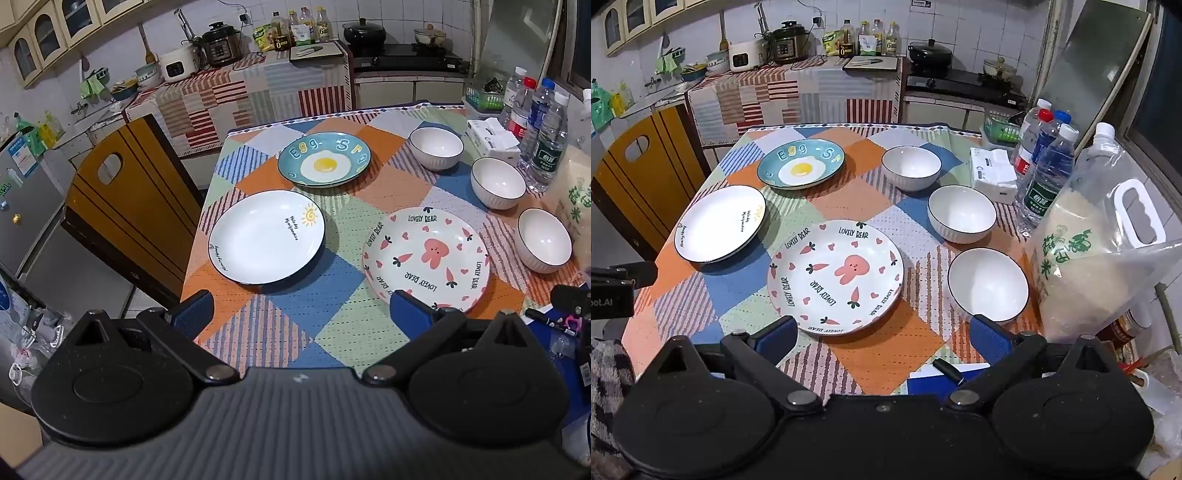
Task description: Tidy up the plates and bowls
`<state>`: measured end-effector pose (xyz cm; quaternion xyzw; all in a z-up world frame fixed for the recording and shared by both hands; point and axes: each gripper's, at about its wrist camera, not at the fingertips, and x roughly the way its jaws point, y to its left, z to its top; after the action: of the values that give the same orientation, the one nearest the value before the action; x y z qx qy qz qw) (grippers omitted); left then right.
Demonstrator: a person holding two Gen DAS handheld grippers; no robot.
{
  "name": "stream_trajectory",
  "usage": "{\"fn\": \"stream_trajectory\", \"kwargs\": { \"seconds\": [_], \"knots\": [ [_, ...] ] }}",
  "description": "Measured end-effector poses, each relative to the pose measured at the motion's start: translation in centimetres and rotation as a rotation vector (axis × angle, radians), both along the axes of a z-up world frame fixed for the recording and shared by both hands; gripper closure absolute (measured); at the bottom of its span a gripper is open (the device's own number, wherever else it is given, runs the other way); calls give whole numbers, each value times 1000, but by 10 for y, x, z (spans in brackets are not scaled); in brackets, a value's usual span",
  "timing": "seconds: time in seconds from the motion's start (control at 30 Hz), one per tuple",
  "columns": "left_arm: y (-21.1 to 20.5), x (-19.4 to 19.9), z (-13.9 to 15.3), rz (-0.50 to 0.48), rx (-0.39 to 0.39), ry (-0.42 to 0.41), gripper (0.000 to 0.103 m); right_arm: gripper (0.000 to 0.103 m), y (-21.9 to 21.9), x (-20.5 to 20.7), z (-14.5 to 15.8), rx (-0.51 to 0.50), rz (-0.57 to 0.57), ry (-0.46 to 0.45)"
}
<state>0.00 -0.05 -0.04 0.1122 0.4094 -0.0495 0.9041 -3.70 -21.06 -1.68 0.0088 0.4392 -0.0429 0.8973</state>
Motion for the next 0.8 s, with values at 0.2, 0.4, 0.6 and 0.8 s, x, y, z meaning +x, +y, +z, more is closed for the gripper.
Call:
{"fn": "stream_trajectory", "kwargs": {
  "seconds": [0.2,0.4,0.6,0.8],
  "knots": [
    [-6,-1,-3,4,-7,-9,0,2,-2,0,0,-4,-3,-1],
    [5,-4,0,5,-46,-23,0,2,3,-2,-4,-14,-5,-2],
    [6,-3,1,5,-51,-23,0,2,-1,-2,-3,-10,-8,-6],
    [6,-3,4,1,-64,-17,0,2,-1,-2,-4,-20,-14,-12]
  ]
}}
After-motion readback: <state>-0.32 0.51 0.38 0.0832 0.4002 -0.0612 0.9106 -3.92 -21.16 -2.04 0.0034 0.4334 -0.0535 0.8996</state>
